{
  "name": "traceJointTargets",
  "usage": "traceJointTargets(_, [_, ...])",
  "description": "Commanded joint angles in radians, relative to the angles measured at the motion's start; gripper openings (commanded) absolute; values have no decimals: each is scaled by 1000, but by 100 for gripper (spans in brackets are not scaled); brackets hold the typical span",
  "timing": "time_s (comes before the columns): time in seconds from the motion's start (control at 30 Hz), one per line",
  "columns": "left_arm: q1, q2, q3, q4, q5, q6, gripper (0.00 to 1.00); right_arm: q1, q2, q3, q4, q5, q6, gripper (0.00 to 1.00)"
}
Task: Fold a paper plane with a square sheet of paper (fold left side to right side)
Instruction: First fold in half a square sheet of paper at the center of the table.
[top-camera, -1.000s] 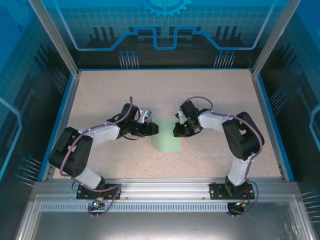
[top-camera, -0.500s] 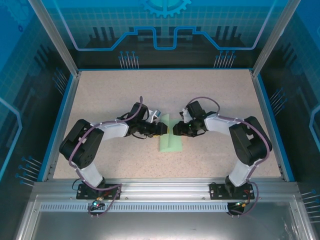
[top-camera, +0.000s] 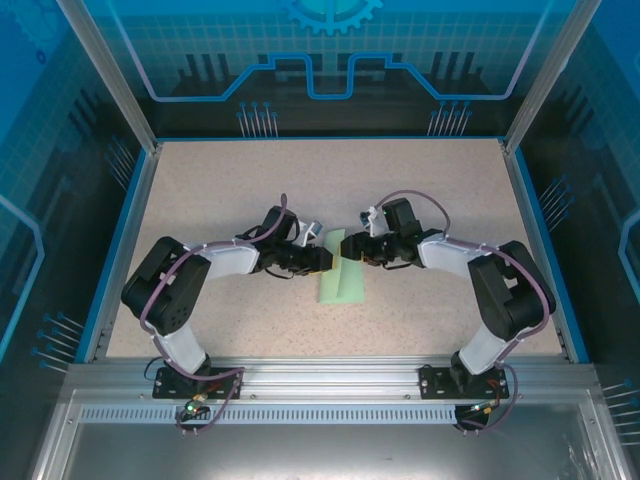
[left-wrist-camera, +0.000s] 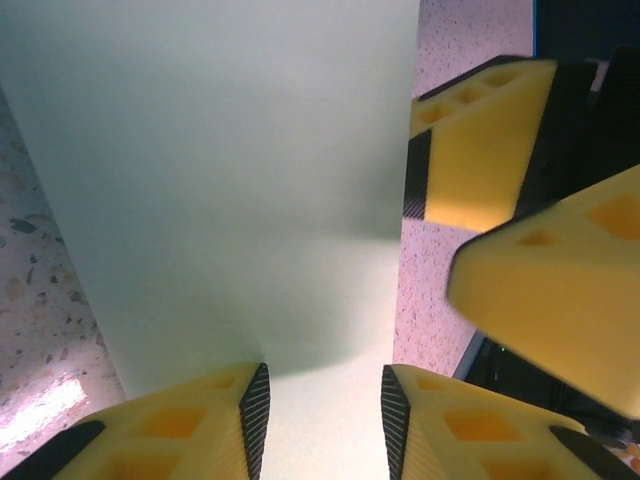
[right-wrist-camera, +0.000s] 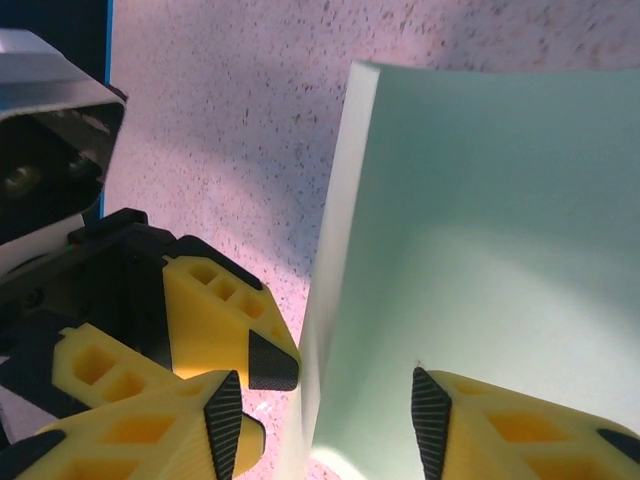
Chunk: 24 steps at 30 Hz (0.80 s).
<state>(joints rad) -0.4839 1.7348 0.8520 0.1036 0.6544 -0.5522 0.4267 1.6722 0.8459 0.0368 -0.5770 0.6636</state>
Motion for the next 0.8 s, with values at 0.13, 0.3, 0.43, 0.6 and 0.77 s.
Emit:
traceJointTargets(0.13, [-9,-1,24,4,-13,-7,37,24,47,23,16,-22,24,27])
traceJointTargets(0.3, [-10,-37,18,-39,-59,12,48,24,51,80,-114,60,-51,9])
traceJointTargets(0.43, [-9,-75,10,-117,-159,48,56,23,74,137,-238,146,-124,8])
traceJointTargets(0.6, [-10,-56,17,-156,-194,47,57,23,108,184,-318,205,-166,8])
traceJointTargets(0.77, [-9,-17,34,-136,-192,19,57,17,99,172,-343,243,-173,8])
